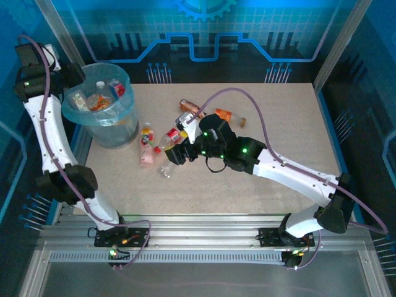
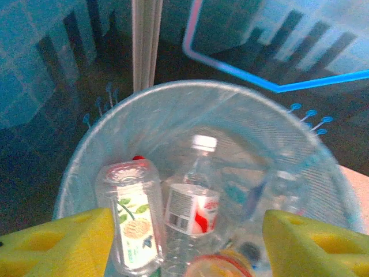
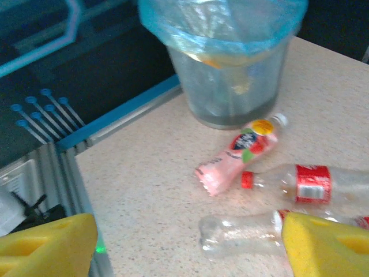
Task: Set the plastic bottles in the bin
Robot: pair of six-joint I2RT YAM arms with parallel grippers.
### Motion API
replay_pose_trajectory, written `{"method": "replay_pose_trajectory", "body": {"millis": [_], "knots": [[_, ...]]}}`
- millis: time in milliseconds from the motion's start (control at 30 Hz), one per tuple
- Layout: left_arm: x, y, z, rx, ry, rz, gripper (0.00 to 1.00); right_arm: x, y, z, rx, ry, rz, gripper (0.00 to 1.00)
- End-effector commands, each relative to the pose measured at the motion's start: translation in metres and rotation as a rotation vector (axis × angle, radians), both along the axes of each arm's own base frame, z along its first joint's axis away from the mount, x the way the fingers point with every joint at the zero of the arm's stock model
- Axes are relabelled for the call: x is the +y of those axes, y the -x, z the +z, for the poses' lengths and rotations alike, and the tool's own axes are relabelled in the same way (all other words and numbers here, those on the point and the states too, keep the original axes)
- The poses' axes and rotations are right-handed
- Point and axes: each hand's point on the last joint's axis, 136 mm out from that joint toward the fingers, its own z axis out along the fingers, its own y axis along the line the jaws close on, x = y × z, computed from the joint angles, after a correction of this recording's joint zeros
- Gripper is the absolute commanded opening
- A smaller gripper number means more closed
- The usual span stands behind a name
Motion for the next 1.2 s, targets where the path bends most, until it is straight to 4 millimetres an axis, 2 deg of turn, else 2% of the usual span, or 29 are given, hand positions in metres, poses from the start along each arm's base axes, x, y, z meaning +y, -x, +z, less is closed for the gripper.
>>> {"method": "replay_pose_trajectory", "body": {"millis": [0,67,200,333,467,567,733,800,967,1167], "knots": [[-0.046,0.014,0.042,-0.092,-0.089,-0.074,0.7,-0.034,-0.029,0.007,0.028,0.012,-0.199,0.84],[-0.081,0.016,0.042,-0.105,-0.127,-0.154,0.7,-0.054,-0.045,-0.005,0.099,0.021,-0.303,0.82],[-0.151,0.025,0.031,-0.131,-0.149,-0.312,0.7,-0.093,-0.071,-0.047,0.319,0.045,-0.506,0.82],[-0.215,0.041,0.008,-0.159,-0.176,-0.51,0.71,-0.091,-0.069,-0.08,0.447,0.047,-0.558,0.84],[-0.265,0.07,-0.023,-0.183,-0.159,-0.73,0.77,-0.071,-0.06,-0.111,0.537,0.053,-0.587,0.88],[-0.278,0.091,-0.043,-0.22,-0.107,-0.81,0.77,-0.053,-0.053,-0.134,0.583,0.075,-0.595,0.89],[-0.287,0.123,-0.078,-0.249,-0.075,-0.894,0.78,-0.022,-0.047,-0.167,0.641,0.097,-0.594,0.91],[-0.288,0.134,-0.084,-0.272,-0.064,-0.902,0.78,-0.011,-0.046,-0.178,0.653,0.106,-0.596,0.91],[-0.286,0.153,-0.087,-0.329,-0.068,-0.906,0.79,0.011,-0.049,-0.192,0.666,0.14,-0.613,0.94],[-0.278,0.166,-0.077,-0.356,-0.146,-0.898,0.8,0.029,-0.051,-0.222,0.711,0.236,-0.649,0.97]]}}
